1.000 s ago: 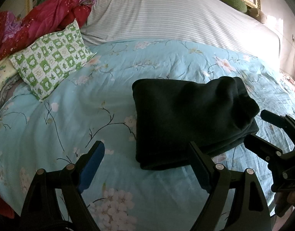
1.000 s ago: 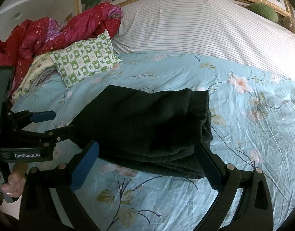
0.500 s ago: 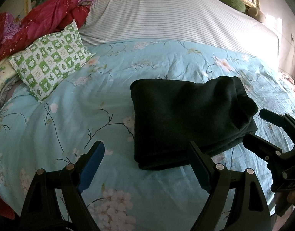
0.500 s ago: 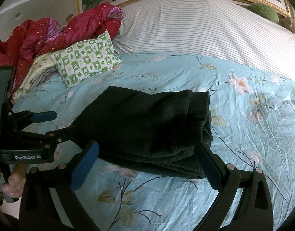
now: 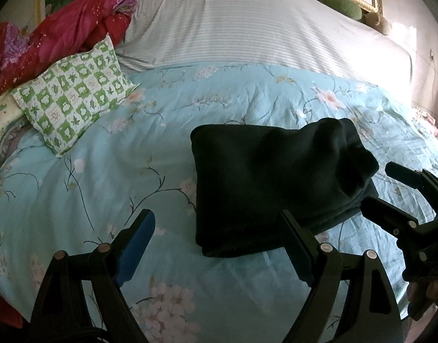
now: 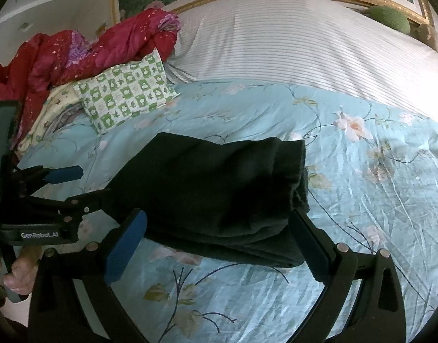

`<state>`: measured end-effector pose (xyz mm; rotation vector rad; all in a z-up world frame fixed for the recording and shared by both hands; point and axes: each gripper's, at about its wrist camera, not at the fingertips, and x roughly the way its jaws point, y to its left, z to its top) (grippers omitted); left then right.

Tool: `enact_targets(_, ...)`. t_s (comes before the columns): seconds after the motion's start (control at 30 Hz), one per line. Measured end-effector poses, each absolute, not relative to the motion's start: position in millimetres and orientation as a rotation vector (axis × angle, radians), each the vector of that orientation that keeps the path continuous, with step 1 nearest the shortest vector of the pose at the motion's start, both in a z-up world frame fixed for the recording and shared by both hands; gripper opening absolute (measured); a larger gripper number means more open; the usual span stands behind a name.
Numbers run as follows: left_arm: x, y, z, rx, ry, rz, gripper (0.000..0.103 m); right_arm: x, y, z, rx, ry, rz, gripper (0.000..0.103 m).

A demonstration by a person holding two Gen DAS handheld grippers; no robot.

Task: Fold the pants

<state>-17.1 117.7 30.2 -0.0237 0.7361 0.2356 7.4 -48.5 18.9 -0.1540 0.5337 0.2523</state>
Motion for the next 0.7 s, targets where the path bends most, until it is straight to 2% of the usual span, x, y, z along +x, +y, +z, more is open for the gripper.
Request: enact_targets(0.7,-5,114,35,-0.001,0.739,0.251,0.087,17,-70,23,-0.089,0.555,0.211,0.1)
